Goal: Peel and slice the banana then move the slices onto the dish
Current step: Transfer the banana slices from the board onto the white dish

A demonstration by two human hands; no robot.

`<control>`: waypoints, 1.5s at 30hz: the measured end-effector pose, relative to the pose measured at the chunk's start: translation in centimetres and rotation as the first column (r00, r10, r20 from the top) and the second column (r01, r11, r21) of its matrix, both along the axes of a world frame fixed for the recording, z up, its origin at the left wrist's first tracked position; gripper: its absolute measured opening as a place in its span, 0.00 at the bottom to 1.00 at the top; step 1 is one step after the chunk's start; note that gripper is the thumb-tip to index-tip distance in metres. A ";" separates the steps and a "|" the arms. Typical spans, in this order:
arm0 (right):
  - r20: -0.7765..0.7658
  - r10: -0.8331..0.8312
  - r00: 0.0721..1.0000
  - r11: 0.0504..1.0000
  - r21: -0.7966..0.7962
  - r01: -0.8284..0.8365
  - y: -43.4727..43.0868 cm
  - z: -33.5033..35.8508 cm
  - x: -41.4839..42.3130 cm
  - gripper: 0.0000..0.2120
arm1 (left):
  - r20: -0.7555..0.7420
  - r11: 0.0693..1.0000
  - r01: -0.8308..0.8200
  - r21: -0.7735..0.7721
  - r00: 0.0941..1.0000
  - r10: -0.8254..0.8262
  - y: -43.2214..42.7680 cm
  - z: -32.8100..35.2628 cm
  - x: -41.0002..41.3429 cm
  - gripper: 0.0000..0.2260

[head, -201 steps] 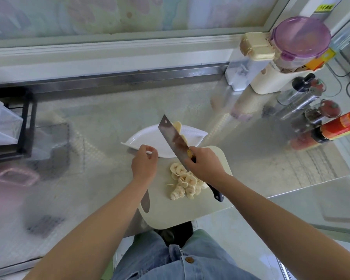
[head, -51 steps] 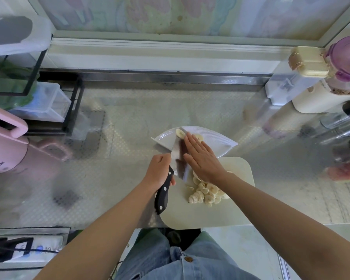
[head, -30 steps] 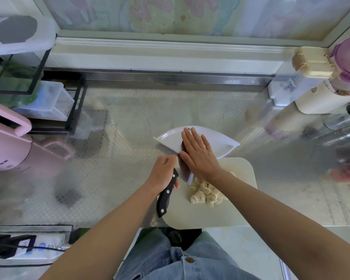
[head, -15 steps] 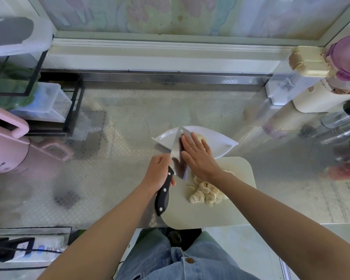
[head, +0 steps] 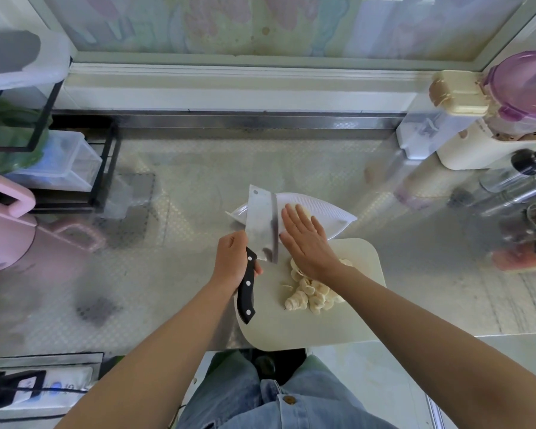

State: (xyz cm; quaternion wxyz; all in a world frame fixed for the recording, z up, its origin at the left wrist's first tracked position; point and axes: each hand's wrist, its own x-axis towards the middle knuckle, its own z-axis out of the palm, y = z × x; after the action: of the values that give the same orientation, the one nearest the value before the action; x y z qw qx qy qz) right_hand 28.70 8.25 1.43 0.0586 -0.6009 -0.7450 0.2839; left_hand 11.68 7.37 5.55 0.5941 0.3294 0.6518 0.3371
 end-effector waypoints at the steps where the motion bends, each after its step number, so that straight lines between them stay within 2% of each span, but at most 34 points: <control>1: -0.018 0.065 0.998 0.997 0.037 -0.065 -0.1 0.3 -0.2 0.33 | 0.009 1.000 -0.010 0.001 1.000 0.010 0.1 0.0 0.0 0.11; 3: -0.003 0.151 0.989 0.987 0.057 -0.151 -0.5 0.7 -0.8 0.33 | 0.017 1.000 -0.020 0.009 1.000 0.020 0.2 0.0 0.3 0.12; 4: 0.008 0.131 0.991 0.991 0.038 -0.132 -0.6 0.8 -0.9 0.32 | 0.021 1.000 -0.023 0.013 1.000 0.023 0.2 0.0 0.4 0.12; 7: -0.004 -0.052 0.999 0.998 0.027 0.052 -0.8 1.1 -0.2 0.32 | 0.014 1.000 -0.012 0.029 1.000 0.012 0.0 0.1 0.8 0.11; 9: -0.115 -0.151 0.982 0.986 0.058 0.158 -1.3 2.3 0.4 0.31 | 0.012 0.998 0.019 0.053 1.000 -0.020 0.0 0.4 1.3 0.12; 10: -0.219 -0.203 0.955 0.977 0.016 0.211 -1.6 3.1 0.7 0.27 | 0.035 0.997 0.032 0.067 0.999 -0.035 0.0 0.4 1.8 0.12; 12: -0.396 -0.279 0.875 0.959 -0.158 0.235 -2.5 4.8 1.0 0.20 | 0.060 0.991 0.076 0.109 0.995 -0.083 -0.1 0.4 2.8 0.10; 13: -0.431 -0.286 0.856 0.952 -0.231 0.202 -3.0 5.5 1.3 0.19 | 0.037 0.984 0.110 0.137 0.993 -0.116 -0.1 0.4 3.4 0.09; 16: -0.445 -0.262 0.857 0.929 -0.357 0.098 -4.8 6.1 2.7 0.25 | -0.014 0.960 0.184 0.210 0.983 -0.185 -0.6 0.5 5.0 0.09; 18: -0.426 -0.259 0.867 0.921 -0.380 0.089 -6.0 6.1 3.6 0.32 | -0.004 0.943 0.228 0.244 0.972 -0.234 -1.2 0.5 6.0 0.10; 20: -0.422 -0.273 0.865 0.921 -0.374 0.108 -7.2 5.9 4.4 0.36 | -0.038 0.922 0.291 0.256 0.956 -0.291 -1.8 0.0 6.9 0.15; 23: -0.504 -0.378 0.776 0.903 -0.384 0.191 -8.9 5.6 5.0 0.34 | -0.075 0.907 0.325 0.268 0.946 -0.316 -3.1 -0.6 8.2 0.22; 26: -0.510 -0.603 0.613 0.796 -0.441 0.416 -10.2 5.5 5.6 0.25 | -0.029 0.891 0.346 0.295 0.935 -0.354 -4.5 -0.2 9.7 0.18; 29: -0.540 -0.771 0.337 0.626 -0.546 0.558 -11.8 4.6 7.5 0.11 | -0.214 0.820 0.483 0.308 0.875 -0.434 -5.6 -1.1 10.3 0.15; 30: -0.535 -0.794 0.289 0.588 -0.556 0.587 -12.5 4.2 8.3 0.07 | -0.291 0.805 0.511 0.302 0.854 -0.432 -5.9 -1.8 10.2 0.14; 32: -0.534 -0.813 0.230 0.544 -0.558 0.627 -14.2 3.4 9.9 0.07 | -0.461 0.782 0.555 0.285 0.794 -0.396 -6.5 -3.1 9.9 0.14; 34: -0.529 -0.825 0.200 0.512 -0.548 0.661 -15.8 2.7 11.3 0.08 | -0.597 0.766 0.590 0.255 0.719 -0.355 -7.0 -3.9 9.6 0.15; 37: -0.482 -0.857 0.181 0.461 -0.561 0.687 -17.9 1.3 12.6 0.08 | -0.701 0.732 0.636 0.245 0.638 -0.320 -7.4 -4.7 9.4 0.22; 39: -0.451 -0.873 0.183 0.436 -0.556 0.708 -18.9 0.2 13.1 0.08 | -0.762 0.690 0.691 0.214 0.560 -0.325 -7.4 -5.6 9.6 0.21; 43: -0.403 -0.895 0.192 0.407 -0.559 0.722 -19.6 -1.3 13.5 0.10 | -0.794 0.657 0.745 0.111 0.464 -0.392 -7.7 -7.4 9.7 0.20; 45: -0.394 -0.885 0.247 0.444 -0.554 0.704 -19.3 -1.8 13.4 0.11 | -0.791 0.650 0.753 0.100 0.456 -0.407 -7.9 -7.9 9.8 0.21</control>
State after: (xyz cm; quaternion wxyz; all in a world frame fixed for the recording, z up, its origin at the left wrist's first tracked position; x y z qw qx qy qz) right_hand 42.12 -11.07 -0.42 0.3641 -0.7593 -0.2156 0.4944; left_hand 21.43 -0.57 -2.35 0.2832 0.7643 0.5726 0.0883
